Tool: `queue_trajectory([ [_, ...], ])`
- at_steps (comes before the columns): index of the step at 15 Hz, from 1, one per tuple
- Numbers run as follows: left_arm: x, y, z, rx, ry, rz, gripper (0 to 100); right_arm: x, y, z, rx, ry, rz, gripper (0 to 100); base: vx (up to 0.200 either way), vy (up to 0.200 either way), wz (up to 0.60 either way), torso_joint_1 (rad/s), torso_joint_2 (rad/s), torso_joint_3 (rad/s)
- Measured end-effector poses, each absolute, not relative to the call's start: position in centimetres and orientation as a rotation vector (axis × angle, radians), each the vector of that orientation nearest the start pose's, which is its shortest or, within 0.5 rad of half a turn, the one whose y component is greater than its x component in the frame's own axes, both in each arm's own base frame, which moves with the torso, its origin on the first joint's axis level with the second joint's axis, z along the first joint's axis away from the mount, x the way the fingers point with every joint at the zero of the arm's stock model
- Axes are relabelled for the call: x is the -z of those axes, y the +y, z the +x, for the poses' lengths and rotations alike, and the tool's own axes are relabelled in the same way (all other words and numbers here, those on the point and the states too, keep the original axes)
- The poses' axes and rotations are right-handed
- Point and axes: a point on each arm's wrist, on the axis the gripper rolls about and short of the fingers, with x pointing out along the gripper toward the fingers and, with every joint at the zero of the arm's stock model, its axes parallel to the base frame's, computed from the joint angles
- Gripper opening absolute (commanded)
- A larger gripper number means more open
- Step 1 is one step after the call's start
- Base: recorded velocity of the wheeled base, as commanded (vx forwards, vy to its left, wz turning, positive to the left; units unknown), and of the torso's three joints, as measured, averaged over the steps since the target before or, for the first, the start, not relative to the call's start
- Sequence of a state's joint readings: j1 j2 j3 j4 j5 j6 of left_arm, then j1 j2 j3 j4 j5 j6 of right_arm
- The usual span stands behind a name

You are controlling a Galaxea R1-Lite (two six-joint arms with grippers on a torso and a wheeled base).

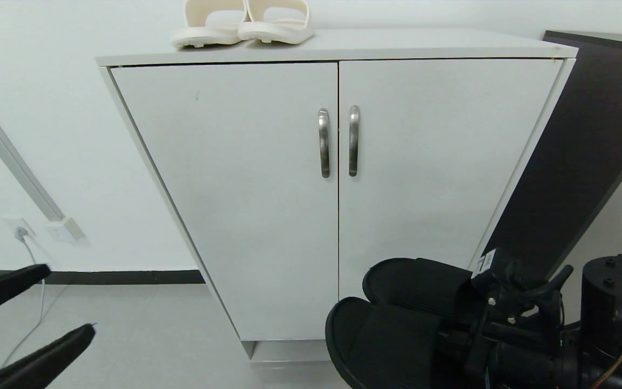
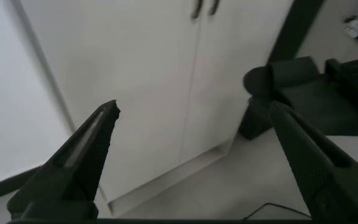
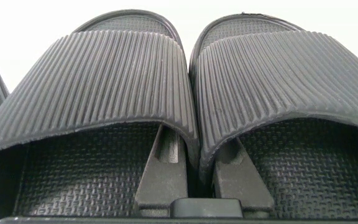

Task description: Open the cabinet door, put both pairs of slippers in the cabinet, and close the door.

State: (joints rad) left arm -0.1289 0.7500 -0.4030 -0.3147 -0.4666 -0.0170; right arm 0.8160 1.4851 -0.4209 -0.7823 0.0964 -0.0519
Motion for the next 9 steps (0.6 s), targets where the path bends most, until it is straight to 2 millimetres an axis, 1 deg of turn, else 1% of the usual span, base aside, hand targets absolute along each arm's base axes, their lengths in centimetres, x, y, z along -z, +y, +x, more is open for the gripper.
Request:
queue_trajectory([
  [1, -21.9, -2.6, 8.1, 0.651, 0.032, -0.021, 100, -15.4, 16.4, 15.2, -0.913, 0.250, -0.151, 0, 0.000, 0.000, 0.00, 0.000, 0.00, 0.000],
  [3, -22.9, -4.8, 10.4, 0.757, 0.033, -0.021, 100, -15.4, 16.4, 15.2, -0.913, 0.250, -0.151, 0, 0.000, 0.000, 0.00, 0.000, 0.00, 0.000],
  [7, -25.2, -10.4, 13.6, 0.920, 0.031, -0.029, 100, -15.5, 16.4, 15.2, -0.911, 0.248, -0.150, 0, 0.000, 0.000, 0.00, 0.000, 0.00, 0.000],
  [9, -26.2, -12.8, 14.9, 0.978, 0.032, -0.034, 100, -15.5, 16.4, 15.2, -0.913, 0.248, -0.150, 0, 0.000, 0.000, 0.00, 0.000, 0.00, 0.000],
])
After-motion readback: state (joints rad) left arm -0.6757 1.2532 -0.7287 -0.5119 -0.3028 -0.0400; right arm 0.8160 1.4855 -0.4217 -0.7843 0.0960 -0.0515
